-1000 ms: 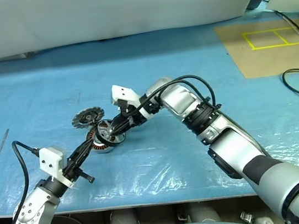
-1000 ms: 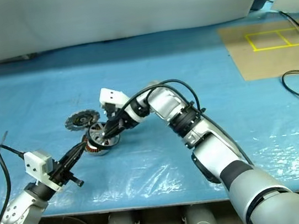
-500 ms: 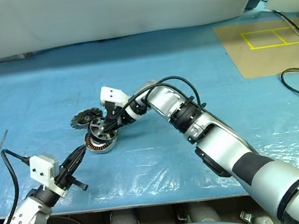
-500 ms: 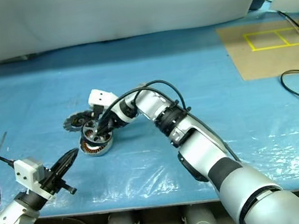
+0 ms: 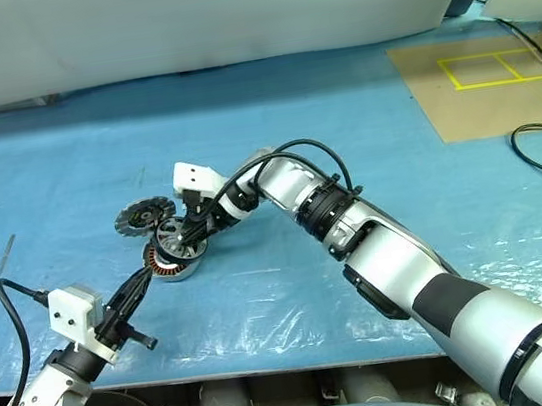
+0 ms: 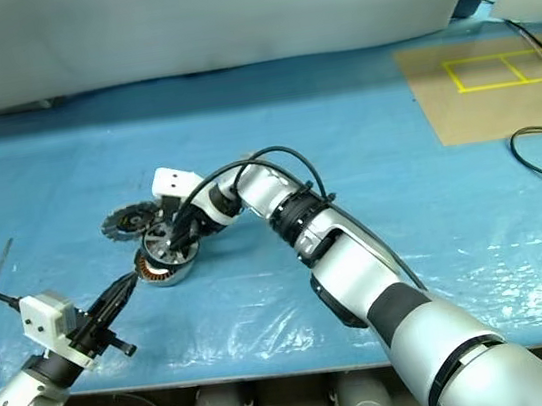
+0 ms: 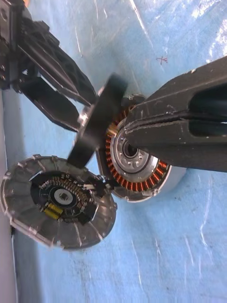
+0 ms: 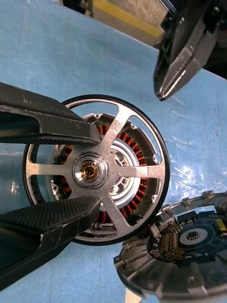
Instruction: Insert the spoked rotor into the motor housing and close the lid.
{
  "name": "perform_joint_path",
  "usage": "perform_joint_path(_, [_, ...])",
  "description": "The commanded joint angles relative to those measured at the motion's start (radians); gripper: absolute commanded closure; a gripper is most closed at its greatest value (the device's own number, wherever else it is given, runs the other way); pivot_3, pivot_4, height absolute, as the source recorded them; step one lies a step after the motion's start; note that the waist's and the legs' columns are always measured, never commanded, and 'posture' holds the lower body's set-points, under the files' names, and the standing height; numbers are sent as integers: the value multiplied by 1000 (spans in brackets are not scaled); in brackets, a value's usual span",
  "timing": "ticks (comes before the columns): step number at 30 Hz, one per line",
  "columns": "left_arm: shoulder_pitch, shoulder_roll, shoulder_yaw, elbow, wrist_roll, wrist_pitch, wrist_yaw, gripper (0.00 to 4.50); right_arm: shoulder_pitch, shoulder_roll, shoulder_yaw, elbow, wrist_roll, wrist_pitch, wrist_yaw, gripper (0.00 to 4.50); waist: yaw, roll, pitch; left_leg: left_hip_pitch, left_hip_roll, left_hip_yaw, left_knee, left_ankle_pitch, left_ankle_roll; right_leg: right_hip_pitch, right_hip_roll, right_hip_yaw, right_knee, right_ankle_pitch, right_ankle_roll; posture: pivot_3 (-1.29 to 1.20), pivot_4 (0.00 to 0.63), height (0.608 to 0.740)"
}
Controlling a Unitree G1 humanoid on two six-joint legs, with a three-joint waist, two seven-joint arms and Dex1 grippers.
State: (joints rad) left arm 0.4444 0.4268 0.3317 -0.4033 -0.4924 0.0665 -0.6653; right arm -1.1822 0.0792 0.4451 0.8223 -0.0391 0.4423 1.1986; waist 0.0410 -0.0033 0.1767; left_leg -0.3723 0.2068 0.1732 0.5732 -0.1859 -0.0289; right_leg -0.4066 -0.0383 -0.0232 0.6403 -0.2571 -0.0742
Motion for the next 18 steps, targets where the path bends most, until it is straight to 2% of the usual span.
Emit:
perform_joint_path(1, [9, 1, 34, -32, -18, -25, -4, 4500, -55, 18, -13, -74, 17, 14, 29, 3229, 0, 0, 0, 0, 0, 0, 0, -1, 1, 0, 0, 0, 0, 0, 0, 0, 150, 740])
perform_joint_path(9, [37, -10, 47, -28, -11, -41, -2, 4500, -76, 56, -20, -65, 18, 18, 23, 3229, -1, 0, 0, 0, 0, 0, 0, -1, 2, 0, 0, 0, 0, 0, 0, 0, 150, 740])
perform_joint_path(18, [53, -15, 51, -32, -9, -51, 2, 4500, -55, 96, -7, 41, -11, -45, -29, 3229, 0, 0, 0, 0, 0, 0, -1, -1, 2, 0, 0, 0, 0, 0, 0, 0, 150, 740])
